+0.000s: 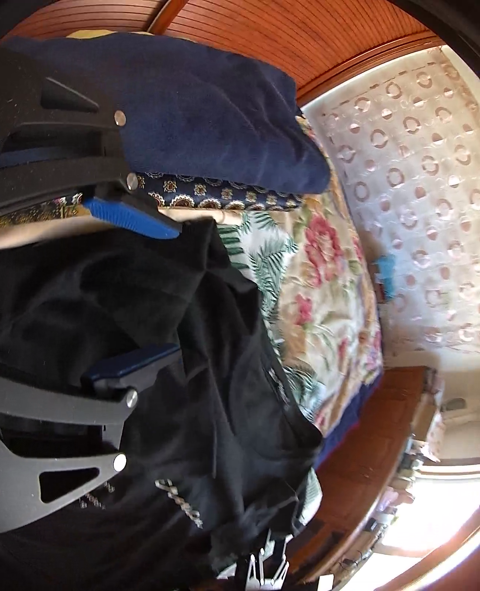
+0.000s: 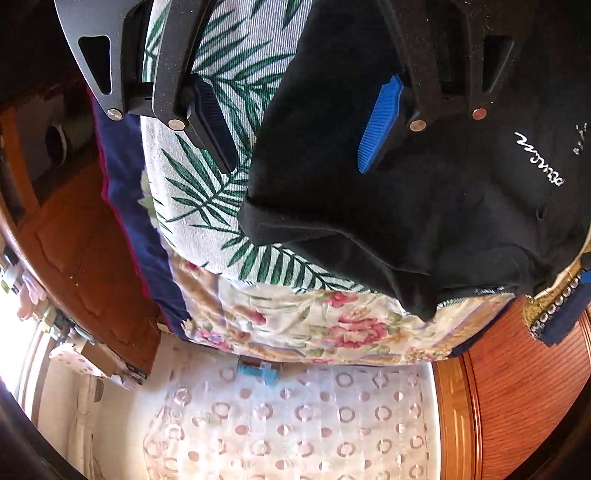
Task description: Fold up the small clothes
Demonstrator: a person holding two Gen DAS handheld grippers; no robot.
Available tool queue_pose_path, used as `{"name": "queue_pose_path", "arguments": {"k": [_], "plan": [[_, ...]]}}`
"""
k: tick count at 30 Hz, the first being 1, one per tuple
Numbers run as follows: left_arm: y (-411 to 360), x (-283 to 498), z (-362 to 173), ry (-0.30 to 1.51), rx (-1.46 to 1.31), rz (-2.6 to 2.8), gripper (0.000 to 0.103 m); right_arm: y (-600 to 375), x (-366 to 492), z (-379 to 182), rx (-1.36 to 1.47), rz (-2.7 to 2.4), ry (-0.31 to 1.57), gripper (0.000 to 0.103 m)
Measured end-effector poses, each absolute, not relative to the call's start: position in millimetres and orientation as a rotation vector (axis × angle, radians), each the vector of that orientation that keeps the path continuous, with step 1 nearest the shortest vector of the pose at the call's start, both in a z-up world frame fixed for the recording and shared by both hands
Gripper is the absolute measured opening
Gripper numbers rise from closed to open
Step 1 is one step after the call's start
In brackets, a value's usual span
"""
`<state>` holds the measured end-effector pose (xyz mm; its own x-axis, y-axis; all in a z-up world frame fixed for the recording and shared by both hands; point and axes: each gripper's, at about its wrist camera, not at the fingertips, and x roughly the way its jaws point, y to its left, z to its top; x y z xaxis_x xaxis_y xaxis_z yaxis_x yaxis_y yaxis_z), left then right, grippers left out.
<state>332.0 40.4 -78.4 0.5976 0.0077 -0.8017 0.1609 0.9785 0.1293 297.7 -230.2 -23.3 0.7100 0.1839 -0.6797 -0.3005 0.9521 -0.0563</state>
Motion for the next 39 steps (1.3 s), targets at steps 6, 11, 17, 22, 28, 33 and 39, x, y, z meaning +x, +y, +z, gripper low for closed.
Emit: {"name": "queue_pose_path", "arguments": {"k": [6,11,17,22,28,33,39], "plan": [[38,352,-96,1.005,0.233,-0.064,0.040,-237,306,-13,-0.132,0.293,0.752,0.070],[33,366,-106,1.060,0.270,-0.055,0.041,-234,310,-15,-0.133,0.288,0.754,0.070],[32,370,-110,1.067,0.290,-0.051,0.045,-232,315,-17,-0.132,0.286,0.755,0.070],[37,364,-108,1.060,0.248,-0.087,0.011,-233,316,-17,-0.133,0.287,0.755,0.070],[56,342,-52,0.875,0.223,0.000,0.009,-232,317,-18,-0.135,0.285,0.755,0.071],[78,329,-25,0.823,0.197,0.022,0.009,-233,317,-18,-0.136,0.285,0.755,0.071],[81,322,-26,0.808,0.174,-0.003,0.009,-236,319,-19,-0.122,0.293,0.757,0.071]]}}
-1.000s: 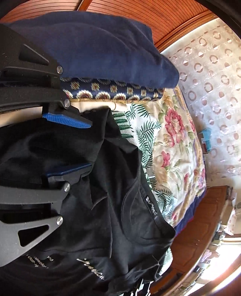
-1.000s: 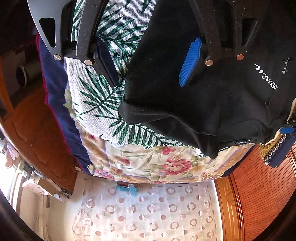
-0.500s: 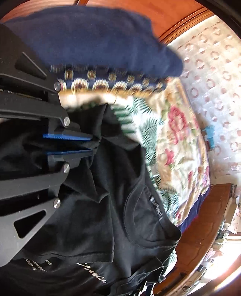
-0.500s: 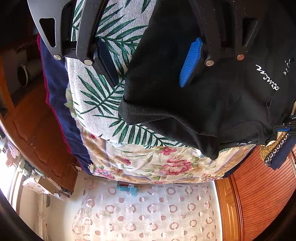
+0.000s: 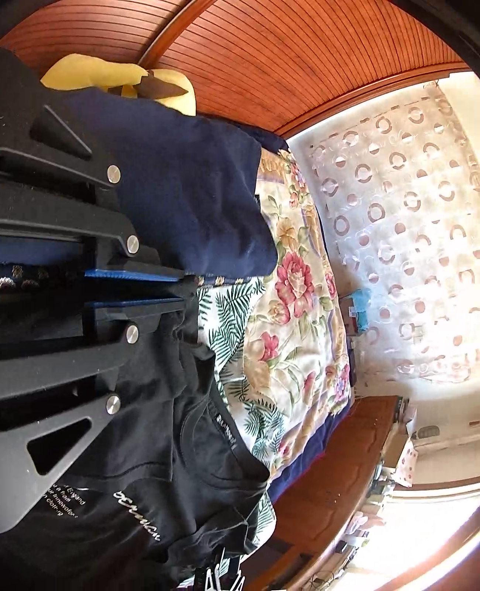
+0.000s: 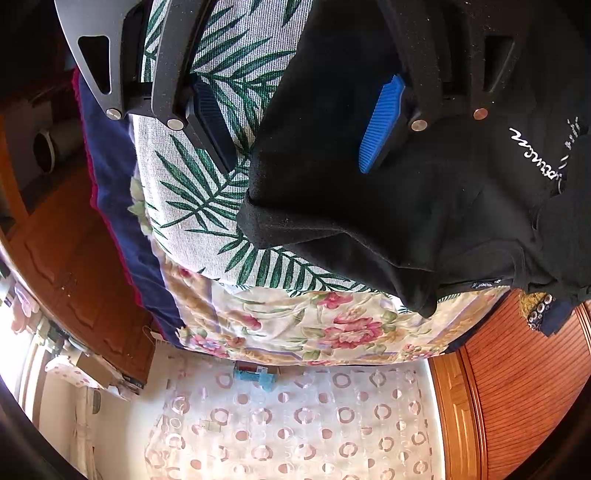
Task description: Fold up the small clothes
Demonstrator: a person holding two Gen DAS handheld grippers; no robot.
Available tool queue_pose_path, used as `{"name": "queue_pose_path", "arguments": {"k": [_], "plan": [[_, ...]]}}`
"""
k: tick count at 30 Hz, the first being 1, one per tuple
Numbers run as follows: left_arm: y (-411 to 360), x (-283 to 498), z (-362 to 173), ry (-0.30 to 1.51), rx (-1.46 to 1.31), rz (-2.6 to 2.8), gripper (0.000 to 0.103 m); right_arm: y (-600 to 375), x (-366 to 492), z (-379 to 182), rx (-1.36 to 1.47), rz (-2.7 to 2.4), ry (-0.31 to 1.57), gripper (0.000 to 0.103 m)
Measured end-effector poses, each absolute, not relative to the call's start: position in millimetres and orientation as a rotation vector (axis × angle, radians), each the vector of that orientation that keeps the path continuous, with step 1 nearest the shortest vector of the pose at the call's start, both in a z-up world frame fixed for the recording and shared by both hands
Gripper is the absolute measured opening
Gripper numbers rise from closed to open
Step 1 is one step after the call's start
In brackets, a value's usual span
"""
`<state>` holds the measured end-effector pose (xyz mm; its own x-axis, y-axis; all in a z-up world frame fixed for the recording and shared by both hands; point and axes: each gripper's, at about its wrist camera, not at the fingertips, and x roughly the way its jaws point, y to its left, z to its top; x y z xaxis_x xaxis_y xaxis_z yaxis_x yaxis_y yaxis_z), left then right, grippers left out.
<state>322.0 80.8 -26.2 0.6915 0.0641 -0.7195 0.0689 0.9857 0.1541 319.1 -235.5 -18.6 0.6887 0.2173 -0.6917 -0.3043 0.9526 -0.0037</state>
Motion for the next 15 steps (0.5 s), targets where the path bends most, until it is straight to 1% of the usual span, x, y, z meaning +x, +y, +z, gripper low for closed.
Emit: {"name": "queue_pose_path", "arguments": {"k": [7,9,10,11,12,13,15], "plan": [[73,321,-24,0.785,0.176,-0.042,0.009,-243,341,-15,-0.104,0.291,0.800,0.071],[72,319,-21,0.774,0.171,-0.052,0.009,-242,347,-13,-0.110,0.285,0.803,0.061],[71,318,-20,0.769,0.166,-0.058,0.009,-239,349,-12,-0.121,0.293,0.802,0.044],[71,314,-17,0.761,0.160,-0.066,0.009,-236,349,-10,-0.120,0.313,0.804,0.022],[70,310,-14,0.750,0.154,-0.074,0.008,-233,350,-9,-0.119,0.325,0.813,0.014],[70,306,-11,0.739,0.147,-0.081,0.008,-230,348,-7,-0.130,0.320,0.813,0.012],[69,294,-4,0.716,0.136,-0.092,0.008,-226,340,0,-0.157,0.310,0.778,0.010]]}}
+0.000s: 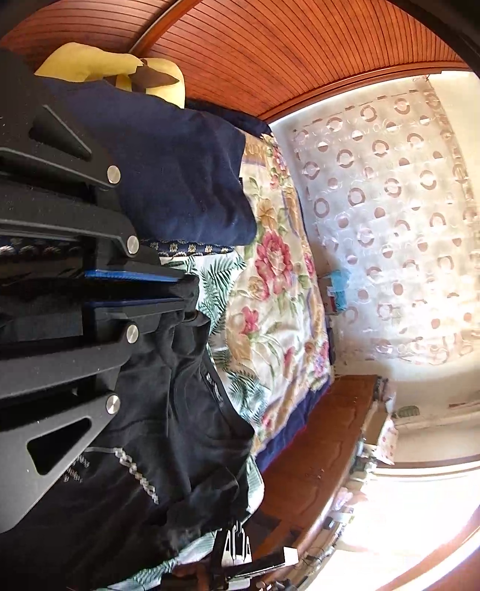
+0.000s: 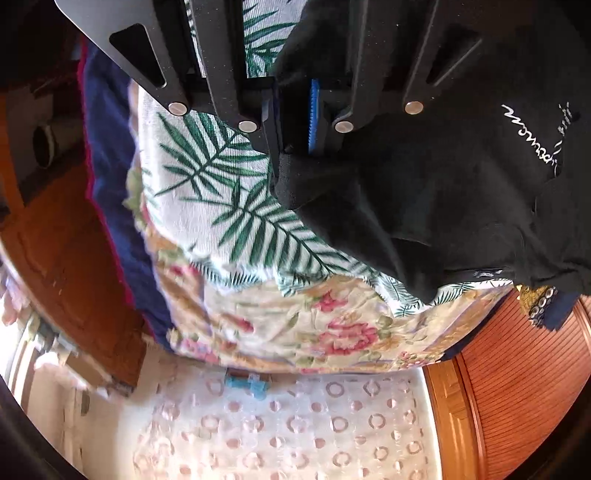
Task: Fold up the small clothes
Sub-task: 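Lift the shirt with the left gripper while the right gripper grasps its hem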
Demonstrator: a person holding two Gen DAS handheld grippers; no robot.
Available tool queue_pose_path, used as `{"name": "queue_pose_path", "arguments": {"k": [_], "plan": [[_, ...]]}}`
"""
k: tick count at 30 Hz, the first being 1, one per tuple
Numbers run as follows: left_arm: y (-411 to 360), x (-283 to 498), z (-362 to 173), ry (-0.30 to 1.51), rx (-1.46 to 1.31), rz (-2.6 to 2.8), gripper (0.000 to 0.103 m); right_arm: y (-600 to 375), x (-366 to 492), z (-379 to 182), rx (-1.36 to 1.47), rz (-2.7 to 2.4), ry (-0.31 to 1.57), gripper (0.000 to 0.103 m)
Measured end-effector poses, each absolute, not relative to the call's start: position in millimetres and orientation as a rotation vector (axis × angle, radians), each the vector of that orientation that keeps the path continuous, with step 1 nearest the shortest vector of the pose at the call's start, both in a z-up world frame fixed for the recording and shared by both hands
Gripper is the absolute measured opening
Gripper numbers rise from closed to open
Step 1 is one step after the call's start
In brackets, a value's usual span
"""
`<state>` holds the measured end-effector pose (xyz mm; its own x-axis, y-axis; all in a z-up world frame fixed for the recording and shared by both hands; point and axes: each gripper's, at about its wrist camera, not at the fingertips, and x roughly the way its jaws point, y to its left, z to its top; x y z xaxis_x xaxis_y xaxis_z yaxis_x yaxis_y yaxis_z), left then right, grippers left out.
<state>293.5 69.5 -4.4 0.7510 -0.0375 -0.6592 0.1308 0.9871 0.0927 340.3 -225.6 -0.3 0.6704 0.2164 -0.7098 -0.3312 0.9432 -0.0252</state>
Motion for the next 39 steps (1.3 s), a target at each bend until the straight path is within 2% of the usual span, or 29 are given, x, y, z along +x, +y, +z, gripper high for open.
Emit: {"name": "queue_pose_path", "arguments": {"k": [9,18,30,39], "plan": [[70,218,30,0.605,0.105,-0.137,0.008,-231,244,48,-0.125,0.354,0.574,0.009],[79,123,35,0.544,0.070,-0.152,0.008,-259,116,51,-0.130,0.375,0.480,0.009],[92,10,23,0.492,0.007,-0.139,0.008,-280,-8,46,-0.171,0.410,0.458,0.009],[103,-15,-33,0.595,-0.051,-0.121,0.008,-289,-55,33,-0.170,0.418,0.526,0.009]]}}
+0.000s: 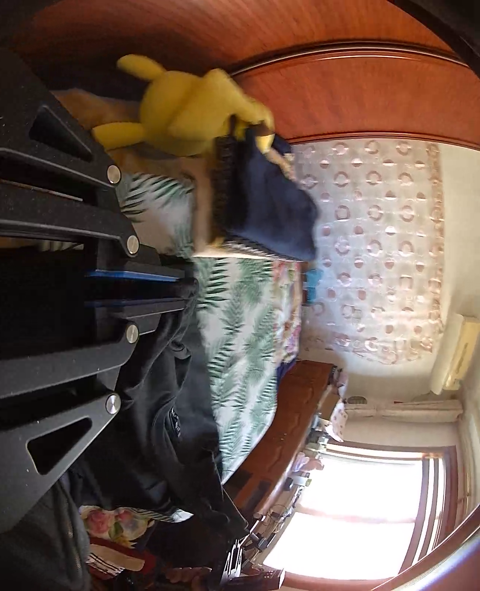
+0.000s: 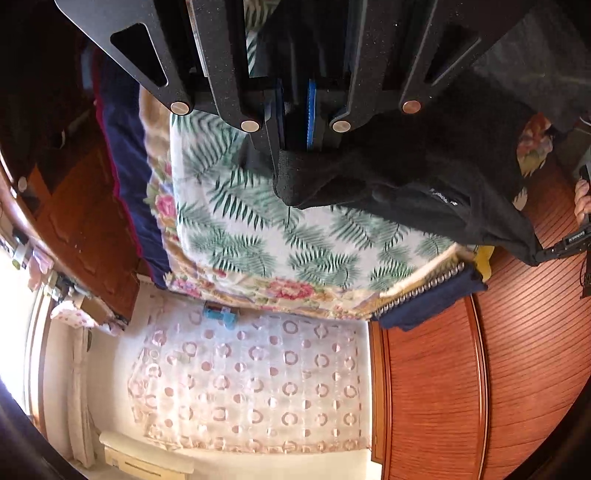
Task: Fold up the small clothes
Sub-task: 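Lift the shirt with the left gripper while the right gripper grasps its hem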
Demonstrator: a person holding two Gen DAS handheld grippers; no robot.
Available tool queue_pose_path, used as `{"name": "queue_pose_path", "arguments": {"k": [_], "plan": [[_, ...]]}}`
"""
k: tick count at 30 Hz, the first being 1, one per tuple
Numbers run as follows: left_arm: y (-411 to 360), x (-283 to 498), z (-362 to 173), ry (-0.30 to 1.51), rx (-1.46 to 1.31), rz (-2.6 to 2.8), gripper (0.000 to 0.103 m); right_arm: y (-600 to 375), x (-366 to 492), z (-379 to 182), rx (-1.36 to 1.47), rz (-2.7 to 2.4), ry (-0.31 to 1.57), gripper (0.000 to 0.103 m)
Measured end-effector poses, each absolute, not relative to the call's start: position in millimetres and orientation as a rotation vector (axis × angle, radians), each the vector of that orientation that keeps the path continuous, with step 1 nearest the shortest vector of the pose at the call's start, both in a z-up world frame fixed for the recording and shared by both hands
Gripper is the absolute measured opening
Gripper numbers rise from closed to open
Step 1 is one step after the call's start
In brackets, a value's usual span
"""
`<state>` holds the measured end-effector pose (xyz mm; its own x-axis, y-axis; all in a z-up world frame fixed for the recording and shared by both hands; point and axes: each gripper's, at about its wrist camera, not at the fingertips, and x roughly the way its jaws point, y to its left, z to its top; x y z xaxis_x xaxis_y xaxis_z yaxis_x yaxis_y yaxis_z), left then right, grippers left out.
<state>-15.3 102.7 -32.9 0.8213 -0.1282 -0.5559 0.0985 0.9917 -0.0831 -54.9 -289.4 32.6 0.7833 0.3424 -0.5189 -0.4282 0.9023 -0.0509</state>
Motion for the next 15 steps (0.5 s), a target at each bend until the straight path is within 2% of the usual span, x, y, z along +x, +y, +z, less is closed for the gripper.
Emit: {"name": "queue_pose_path", "arguments": {"k": [6,11,14,15], "plan": [[106,-1,-86,0.727,-0.047,-0.082,0.008,-280,-43,2,-0.162,0.397,0.632,0.009],[111,-4,-94,0.738,-0.083,-0.083,0.010,-280,-29,-4,-0.148,0.375,0.679,0.009],[109,-9,-92,0.726,-0.074,-0.087,0.016,-284,-31,0,-0.142,0.373,0.684,0.009],[110,-10,-90,0.719,-0.070,-0.088,0.021,-285,-33,2,-0.142,0.375,0.687,0.009]]}}
